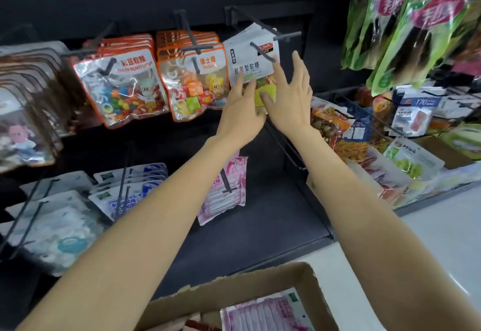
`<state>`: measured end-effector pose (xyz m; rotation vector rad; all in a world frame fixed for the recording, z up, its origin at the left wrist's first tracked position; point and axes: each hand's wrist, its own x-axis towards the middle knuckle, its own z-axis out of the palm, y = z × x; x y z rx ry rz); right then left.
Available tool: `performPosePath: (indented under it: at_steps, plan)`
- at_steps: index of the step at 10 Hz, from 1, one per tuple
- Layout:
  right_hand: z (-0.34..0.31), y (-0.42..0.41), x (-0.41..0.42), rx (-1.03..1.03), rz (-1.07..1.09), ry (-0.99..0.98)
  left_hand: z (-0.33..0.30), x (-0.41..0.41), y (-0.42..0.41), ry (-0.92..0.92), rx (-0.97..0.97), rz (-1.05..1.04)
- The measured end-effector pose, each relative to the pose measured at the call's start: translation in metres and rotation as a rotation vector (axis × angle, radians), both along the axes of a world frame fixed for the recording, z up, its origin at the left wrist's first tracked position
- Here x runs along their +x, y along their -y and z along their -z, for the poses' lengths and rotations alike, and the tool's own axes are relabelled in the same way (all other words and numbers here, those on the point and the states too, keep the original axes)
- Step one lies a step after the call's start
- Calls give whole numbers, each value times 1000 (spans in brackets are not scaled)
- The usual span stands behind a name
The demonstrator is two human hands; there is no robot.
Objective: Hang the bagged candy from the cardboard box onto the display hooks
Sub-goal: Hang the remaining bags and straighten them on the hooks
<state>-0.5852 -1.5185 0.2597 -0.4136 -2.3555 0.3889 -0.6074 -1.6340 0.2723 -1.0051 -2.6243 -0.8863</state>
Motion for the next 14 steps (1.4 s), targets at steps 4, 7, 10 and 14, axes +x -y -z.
performPosePath:
  at_steps: [4,7,10,14]
  plan:
    - [126,103,165,-355,-301,74,133,103,172,-108,192,47]
    - [287,174,209,-233,-411,1072,275,116,310,367,-546,-183]
    - [404,182,234,-775,282,1259,336,109,318,485,-704,-198]
    - [459,169,225,-342,375,1742,355,127,319,442,-671,-213]
